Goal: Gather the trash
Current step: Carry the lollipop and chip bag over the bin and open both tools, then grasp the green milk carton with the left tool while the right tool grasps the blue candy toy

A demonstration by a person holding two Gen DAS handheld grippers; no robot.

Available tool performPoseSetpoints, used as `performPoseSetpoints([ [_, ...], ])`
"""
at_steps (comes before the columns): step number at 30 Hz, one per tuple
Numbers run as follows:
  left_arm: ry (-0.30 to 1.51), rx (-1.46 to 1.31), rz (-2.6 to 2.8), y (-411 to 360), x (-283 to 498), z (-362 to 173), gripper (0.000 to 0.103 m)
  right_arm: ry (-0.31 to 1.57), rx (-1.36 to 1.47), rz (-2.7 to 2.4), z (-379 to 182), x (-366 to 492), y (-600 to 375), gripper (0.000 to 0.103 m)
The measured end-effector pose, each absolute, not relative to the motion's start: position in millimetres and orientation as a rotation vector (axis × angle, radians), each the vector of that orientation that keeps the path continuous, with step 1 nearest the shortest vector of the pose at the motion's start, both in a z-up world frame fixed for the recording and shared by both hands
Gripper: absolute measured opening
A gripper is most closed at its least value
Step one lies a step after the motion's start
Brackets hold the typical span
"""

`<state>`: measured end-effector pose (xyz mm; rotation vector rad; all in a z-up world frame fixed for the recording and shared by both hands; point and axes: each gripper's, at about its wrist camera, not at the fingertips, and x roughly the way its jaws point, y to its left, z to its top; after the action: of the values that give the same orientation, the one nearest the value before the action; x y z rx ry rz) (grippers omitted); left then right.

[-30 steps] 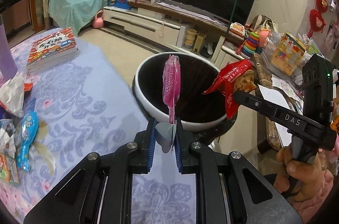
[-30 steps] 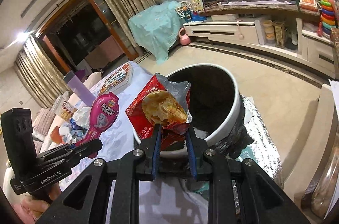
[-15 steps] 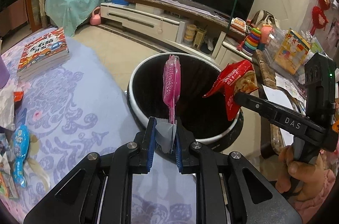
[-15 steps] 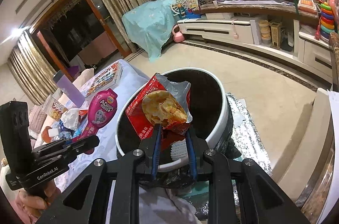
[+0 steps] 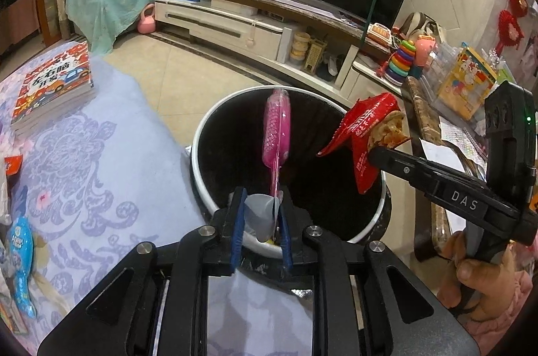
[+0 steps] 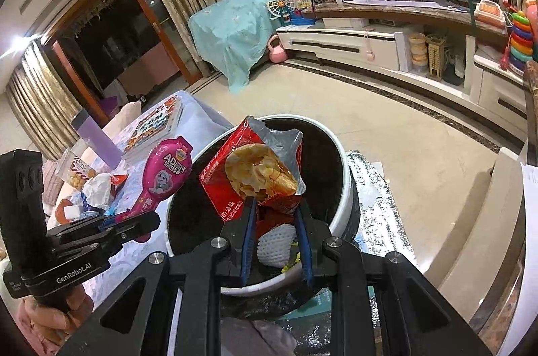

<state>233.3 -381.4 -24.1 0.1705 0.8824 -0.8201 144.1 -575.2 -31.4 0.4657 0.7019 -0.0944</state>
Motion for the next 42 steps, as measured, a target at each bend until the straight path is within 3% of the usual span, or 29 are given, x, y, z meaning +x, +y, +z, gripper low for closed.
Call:
performPoseSetpoints([
  [2, 0.900, 0.159, -0.820, -381.9, 237.6, -25.2, 0.034, 0.712, 0.464, -0.094, -32.5, 146.8, -576.2, 0.027],
  [6, 0.917, 0.149, -0.810, -379.2, 241.4, -26.8, 0.036, 0.735, 0.458, -0.111, -33.3, 151.2, -578.4, 0.031],
  [9, 0.923, 0.139, -0.796, -371.6, 239.9, -29.0, 0.038, 0.723, 0.476, -0.109, -32.1, 147.5, -580.4, 0.049],
  [13, 0.935, 0.100, -0.766, -350.7, 236.4, -33.2, 0.041, 0.701, 0.482, -0.111, -28.9, 140.1, -580.2, 0.054],
  [18, 0.928, 0.050, -0.722, -315.4, 225.1, -36.0, 0.049, 0.658, 0.493, -0.102, -21.5, 127.5, -569.9, 0.069],
  [25, 0.915, -0.022, -0.627, -252.9, 207.5, -40.5, 0.050, 0.636, 0.495, -0.055, -18.9, 117.2, -537.9, 0.088],
  [42, 0.926, -0.132, -0.388, -122.4, 197.7, -57.7, 0.050, 0.713, 0.493, 0.131, -44.8, 119.4, -437.5, 0.090],
])
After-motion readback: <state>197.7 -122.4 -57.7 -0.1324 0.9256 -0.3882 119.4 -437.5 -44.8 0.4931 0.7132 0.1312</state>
